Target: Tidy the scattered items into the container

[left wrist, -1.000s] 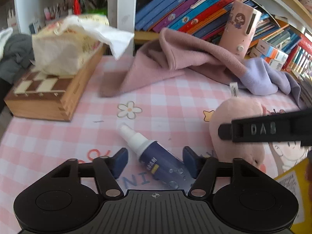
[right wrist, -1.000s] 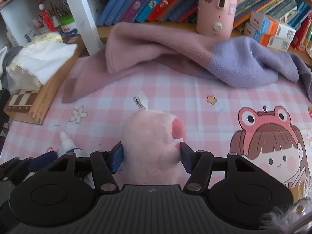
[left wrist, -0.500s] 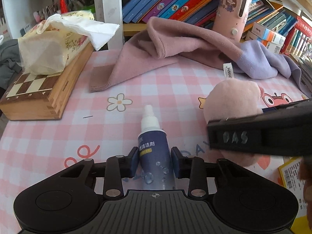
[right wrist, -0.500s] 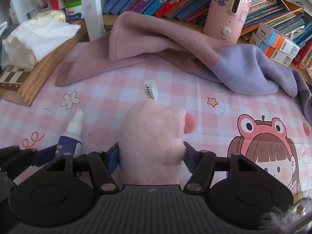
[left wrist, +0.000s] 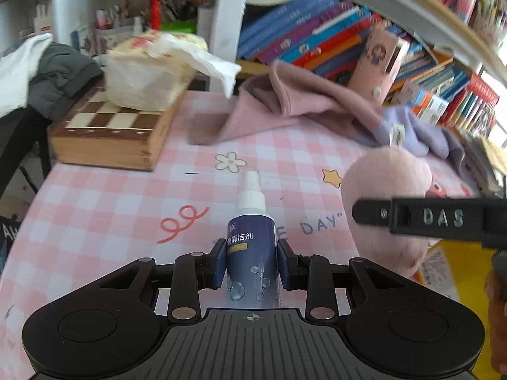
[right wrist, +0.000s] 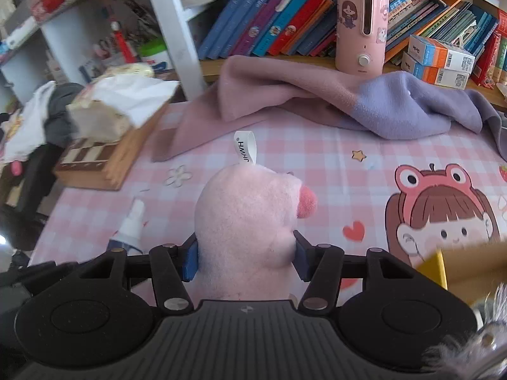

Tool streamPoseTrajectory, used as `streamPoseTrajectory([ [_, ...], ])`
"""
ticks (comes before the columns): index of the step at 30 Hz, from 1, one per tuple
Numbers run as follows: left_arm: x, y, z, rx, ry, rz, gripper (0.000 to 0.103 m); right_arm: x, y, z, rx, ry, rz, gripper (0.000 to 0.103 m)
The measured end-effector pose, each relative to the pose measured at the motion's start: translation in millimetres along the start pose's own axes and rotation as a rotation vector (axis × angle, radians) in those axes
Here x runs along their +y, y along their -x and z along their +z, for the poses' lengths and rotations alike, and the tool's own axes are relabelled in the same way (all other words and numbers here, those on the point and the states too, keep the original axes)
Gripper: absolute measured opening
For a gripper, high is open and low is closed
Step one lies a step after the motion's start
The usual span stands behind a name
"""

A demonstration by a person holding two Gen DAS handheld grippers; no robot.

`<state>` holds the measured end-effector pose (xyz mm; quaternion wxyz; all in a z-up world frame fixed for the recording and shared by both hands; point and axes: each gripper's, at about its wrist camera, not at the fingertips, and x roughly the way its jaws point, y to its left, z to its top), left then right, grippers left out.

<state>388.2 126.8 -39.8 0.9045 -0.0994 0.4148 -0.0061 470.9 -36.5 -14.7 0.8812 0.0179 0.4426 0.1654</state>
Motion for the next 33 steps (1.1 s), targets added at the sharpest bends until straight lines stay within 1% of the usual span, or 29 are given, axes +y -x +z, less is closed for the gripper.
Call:
streamPoseTrajectory([
  [4,10,33,-11,-0.033,0.028,-0.021,0.031,9,30,-17,-0.026,0.020,0.025,0.054],
  [8,18,63,-23,-0.046,0.050,-0.034,0.031,20,59,-36,-0.055,0.047,0.042,0.054],
  [13,27,104,-43,-0.069,0.055,-0.052,0.031,35,94,-62,-0.081,0.086,0.071,0.054],
  [17,32,132,-62,-0.077,0.056,-0.066,0.031,47,121,-89,-0.098,0.133,0.078,0.054],
  [22,35,161,-88,-0.078,0.053,-0.087,0.031,59,148,-126,-0.106,0.167,0.067,0.054],
  [33,41,226,-143,-0.107,0.049,-0.104,0.031,91,203,-202,-0.119,0.189,0.076,0.054],
])
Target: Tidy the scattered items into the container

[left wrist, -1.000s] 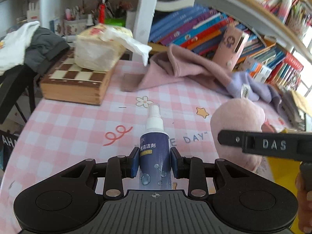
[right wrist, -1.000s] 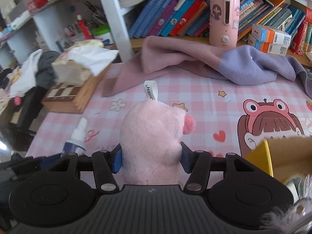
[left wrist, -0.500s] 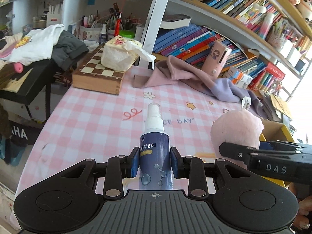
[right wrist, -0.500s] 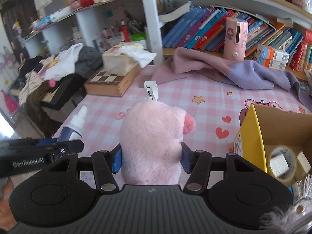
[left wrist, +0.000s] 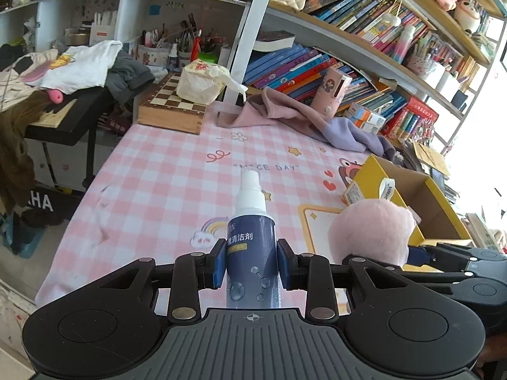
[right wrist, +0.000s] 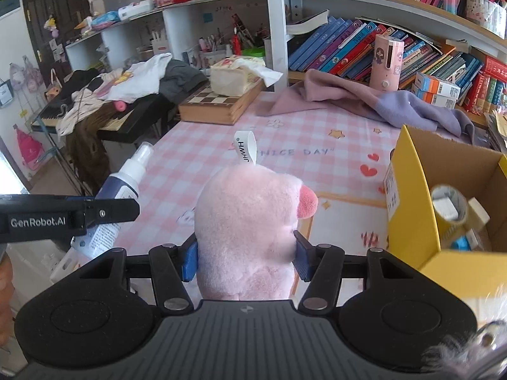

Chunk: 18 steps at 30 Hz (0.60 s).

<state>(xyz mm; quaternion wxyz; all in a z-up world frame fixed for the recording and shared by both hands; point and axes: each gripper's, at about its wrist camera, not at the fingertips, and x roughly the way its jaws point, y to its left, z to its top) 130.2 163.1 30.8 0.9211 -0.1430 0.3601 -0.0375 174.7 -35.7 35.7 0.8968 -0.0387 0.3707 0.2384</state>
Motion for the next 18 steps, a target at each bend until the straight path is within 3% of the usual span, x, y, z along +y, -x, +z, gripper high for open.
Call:
streamPoseTrajectory([
  [9,-2,44,-37,-0.001,0.006,-0.027,0.031,20,46,-47,-0.029,-0.003,-0.037,0.054],
  [18,-17,58,-63,0.043,-0.022,-0.105,0.031,17,80,-83,-0.030,-0.066,-0.105,0.054],
])
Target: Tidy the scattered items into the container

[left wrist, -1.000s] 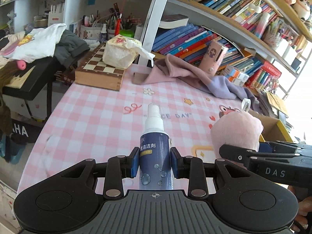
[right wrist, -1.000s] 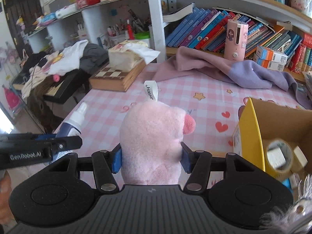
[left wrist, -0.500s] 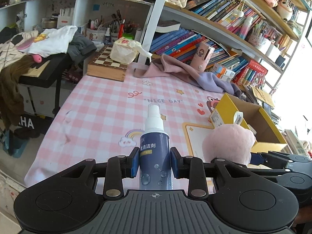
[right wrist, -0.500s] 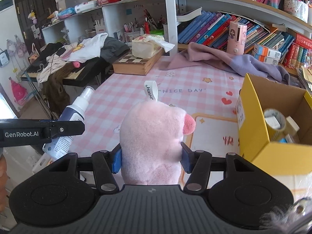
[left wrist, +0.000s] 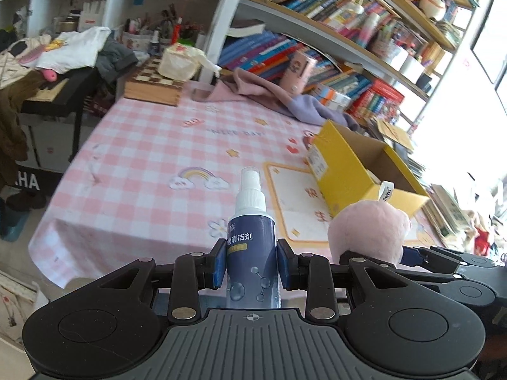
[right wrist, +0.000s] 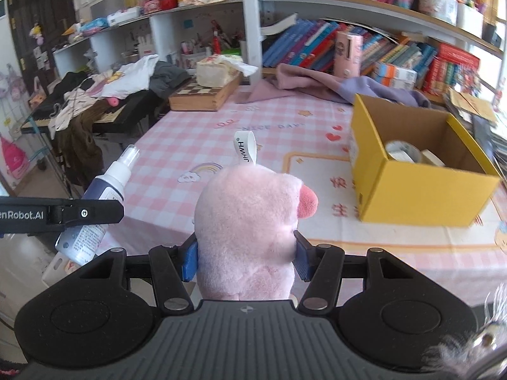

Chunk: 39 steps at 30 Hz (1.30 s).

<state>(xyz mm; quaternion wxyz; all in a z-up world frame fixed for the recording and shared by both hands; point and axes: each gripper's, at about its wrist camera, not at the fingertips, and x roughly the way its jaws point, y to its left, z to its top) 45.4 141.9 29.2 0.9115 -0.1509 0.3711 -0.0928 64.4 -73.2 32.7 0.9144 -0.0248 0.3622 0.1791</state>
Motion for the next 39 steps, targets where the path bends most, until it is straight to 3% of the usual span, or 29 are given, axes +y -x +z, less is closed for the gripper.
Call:
streamPoseTrajectory([
  [17,-37,-15,-18,0.094,-0.073,-0.134,0.031,-29,41,-44,0.035,-0.121,-0.148,0.054],
  [39,-93,-46,-19,0.178,-0.191,-0.277,0.031,-74,72,-67,0.045,-0.262,-0.292,0.055],
])
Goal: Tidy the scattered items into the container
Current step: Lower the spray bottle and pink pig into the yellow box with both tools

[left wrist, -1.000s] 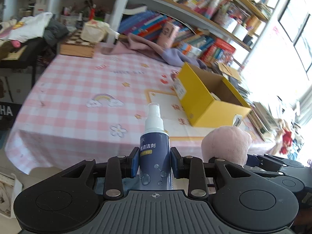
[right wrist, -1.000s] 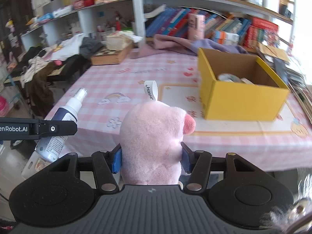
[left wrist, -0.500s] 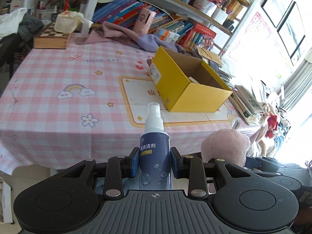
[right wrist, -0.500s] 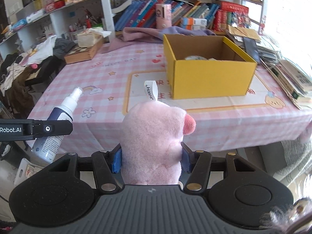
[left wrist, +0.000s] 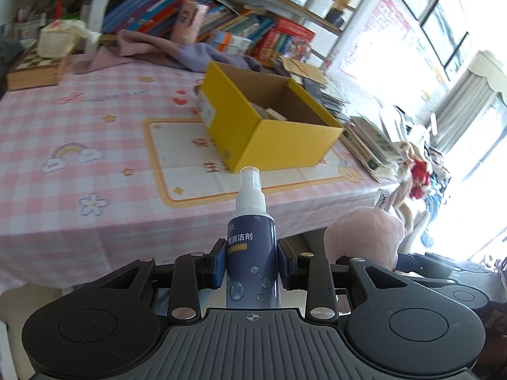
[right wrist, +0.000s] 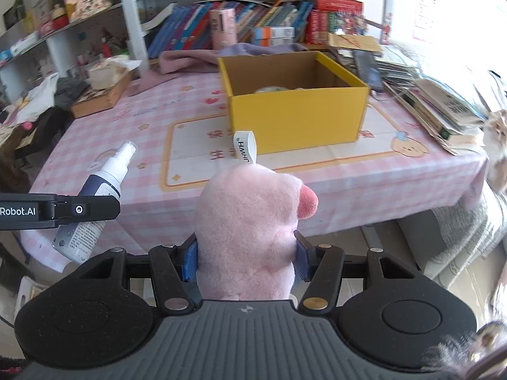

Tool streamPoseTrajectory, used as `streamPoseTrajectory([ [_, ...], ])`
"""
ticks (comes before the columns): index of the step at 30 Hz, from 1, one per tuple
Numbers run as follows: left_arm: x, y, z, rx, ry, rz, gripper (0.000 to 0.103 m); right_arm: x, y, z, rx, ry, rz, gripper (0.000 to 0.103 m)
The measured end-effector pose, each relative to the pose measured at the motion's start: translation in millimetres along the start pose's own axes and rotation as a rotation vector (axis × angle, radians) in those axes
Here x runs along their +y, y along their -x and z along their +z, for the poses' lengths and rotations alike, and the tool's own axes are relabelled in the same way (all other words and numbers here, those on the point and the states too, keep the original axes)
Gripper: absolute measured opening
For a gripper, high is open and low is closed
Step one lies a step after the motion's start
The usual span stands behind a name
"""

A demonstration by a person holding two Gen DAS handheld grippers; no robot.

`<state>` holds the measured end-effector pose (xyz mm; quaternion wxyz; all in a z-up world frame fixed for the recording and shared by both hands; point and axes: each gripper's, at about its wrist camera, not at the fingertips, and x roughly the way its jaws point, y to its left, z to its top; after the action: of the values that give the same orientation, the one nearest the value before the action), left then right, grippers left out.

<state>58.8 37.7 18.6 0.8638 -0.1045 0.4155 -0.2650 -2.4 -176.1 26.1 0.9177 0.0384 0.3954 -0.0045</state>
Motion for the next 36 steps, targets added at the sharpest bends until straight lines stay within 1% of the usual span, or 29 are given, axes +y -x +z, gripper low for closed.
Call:
streamPoseTrajectory([
  [10,-39,-37,11,0.061,-0.083,-0.104,0.031,-41,8,-5,0.011,-0.089,-0.098,0.055],
  [14,-51,-51,20,0.068,-0.117,-0.128,0.031,-55,5,-1,0.006,-0.120,-0.110,0.055],
  [17,-56,-58,32,0.049,-0.136,-0.130,0.031,-60,-2,9,-0.019,-0.119,-0.102,0.055],
  [20,-60,-64,49,0.009,-0.162,-0.115,0.031,-63,-10,28,-0.067,-0.098,-0.091,0.055],
  [23,-65,-70,70,-0.049,-0.201,-0.090,0.031,-65,-21,52,-0.120,-0.060,-0.076,0.055],
  [28,-71,-89,111,-0.126,-0.208,-0.057,0.031,-79,-49,98,-0.189,0.005,-0.042,0.055],
  [33,-79,-119,144,-0.146,-0.185,0.002,0.031,-103,-81,154,-0.232,0.050,0.009,0.055],
  [36,-81,-140,161,-0.156,-0.151,0.047,0.031,-115,-97,184,-0.257,0.098,0.044,0.055],
])
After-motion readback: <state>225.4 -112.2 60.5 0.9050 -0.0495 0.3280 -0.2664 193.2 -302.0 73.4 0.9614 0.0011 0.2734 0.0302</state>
